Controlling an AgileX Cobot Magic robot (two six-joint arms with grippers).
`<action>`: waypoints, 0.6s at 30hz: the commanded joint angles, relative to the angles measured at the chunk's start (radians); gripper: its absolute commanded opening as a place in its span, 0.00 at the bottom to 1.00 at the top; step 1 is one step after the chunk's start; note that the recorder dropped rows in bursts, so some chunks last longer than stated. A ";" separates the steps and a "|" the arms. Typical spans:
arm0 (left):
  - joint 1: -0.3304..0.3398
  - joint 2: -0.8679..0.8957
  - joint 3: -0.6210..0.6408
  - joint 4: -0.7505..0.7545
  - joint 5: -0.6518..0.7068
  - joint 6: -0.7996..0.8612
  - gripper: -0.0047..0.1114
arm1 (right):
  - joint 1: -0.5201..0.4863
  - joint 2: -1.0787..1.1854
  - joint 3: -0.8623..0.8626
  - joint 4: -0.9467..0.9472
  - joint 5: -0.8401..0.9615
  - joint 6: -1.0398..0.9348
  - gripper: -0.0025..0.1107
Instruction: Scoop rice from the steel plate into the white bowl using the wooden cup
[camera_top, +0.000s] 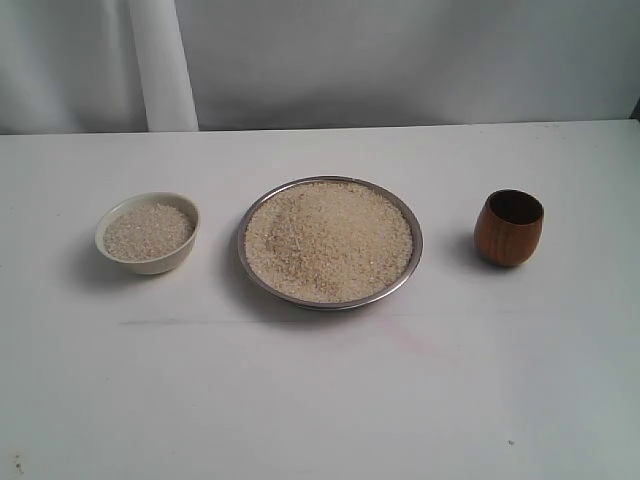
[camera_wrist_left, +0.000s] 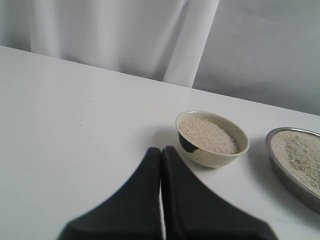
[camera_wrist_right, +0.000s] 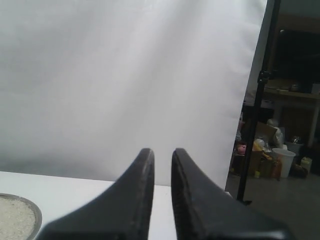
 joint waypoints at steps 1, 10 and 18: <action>-0.005 -0.003 -0.006 -0.002 -0.010 -0.004 0.04 | -0.007 -0.004 0.003 0.000 -0.016 0.001 0.13; -0.005 -0.003 -0.006 -0.002 -0.010 -0.004 0.04 | -0.007 -0.004 0.003 -0.006 -0.120 -0.002 0.13; -0.005 -0.003 -0.006 -0.002 -0.010 -0.004 0.04 | -0.007 -0.004 0.003 0.128 -0.243 0.184 0.13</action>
